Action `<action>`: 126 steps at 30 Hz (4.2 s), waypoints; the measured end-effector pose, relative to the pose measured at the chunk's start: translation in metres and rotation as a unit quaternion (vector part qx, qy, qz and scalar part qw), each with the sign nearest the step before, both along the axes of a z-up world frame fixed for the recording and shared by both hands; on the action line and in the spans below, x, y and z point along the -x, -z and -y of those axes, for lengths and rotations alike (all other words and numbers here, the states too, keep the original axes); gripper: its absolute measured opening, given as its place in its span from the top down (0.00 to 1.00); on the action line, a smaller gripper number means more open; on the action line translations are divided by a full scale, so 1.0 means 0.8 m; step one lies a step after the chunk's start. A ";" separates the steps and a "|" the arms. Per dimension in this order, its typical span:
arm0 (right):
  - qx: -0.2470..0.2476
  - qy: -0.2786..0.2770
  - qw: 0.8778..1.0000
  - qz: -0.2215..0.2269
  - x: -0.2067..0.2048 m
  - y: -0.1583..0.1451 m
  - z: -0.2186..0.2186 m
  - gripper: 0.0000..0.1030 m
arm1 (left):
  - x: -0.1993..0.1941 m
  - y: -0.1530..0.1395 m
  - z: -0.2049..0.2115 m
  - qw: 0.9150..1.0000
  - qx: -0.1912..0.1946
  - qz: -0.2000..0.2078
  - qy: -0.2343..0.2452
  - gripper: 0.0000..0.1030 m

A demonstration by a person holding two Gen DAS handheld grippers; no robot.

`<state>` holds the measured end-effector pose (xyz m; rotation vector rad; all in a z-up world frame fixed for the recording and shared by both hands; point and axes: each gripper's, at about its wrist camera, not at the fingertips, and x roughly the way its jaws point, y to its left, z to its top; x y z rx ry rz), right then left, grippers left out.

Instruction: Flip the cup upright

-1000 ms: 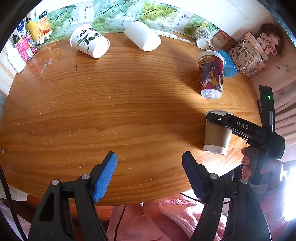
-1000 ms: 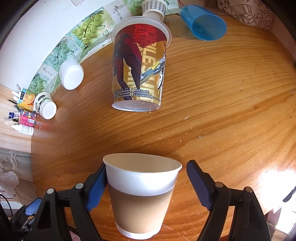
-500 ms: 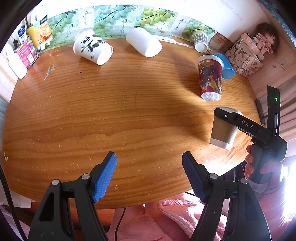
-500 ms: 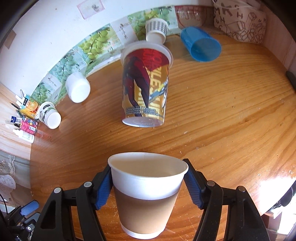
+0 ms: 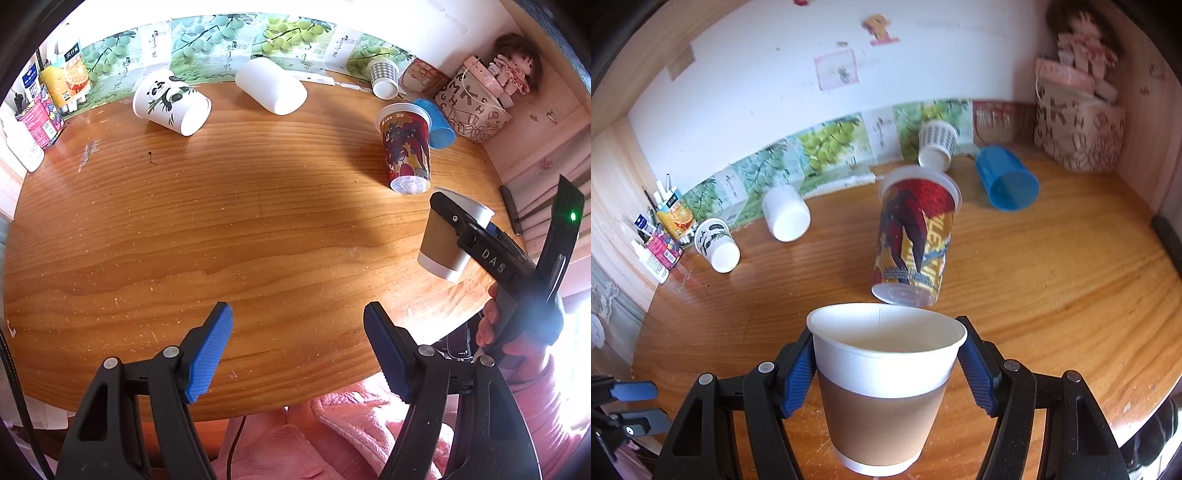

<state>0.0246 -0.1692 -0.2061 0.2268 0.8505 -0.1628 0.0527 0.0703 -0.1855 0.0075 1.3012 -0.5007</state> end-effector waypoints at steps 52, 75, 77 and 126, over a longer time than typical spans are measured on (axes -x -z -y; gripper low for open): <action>0.084 -0.067 0.991 0.079 0.063 -0.017 -0.047 0.20 | 0.005 0.001 0.034 1.000 0.014 -0.016 0.006 0.25; -0.064 -0.139 0.988 0.021 0.127 -0.181 0.047 0.20 | 0.079 -0.095 0.080 0.988 0.044 0.034 -0.142 0.20; -0.086 -0.123 0.988 0.022 0.131 -0.191 0.065 0.20 | 0.089 -0.113 0.086 0.986 0.049 0.057 -0.147 0.20; -0.055 -0.132 0.986 0.087 0.148 -0.231 0.100 0.00 | 0.159 -0.230 0.152 0.906 -0.072 0.354 -0.220 0.01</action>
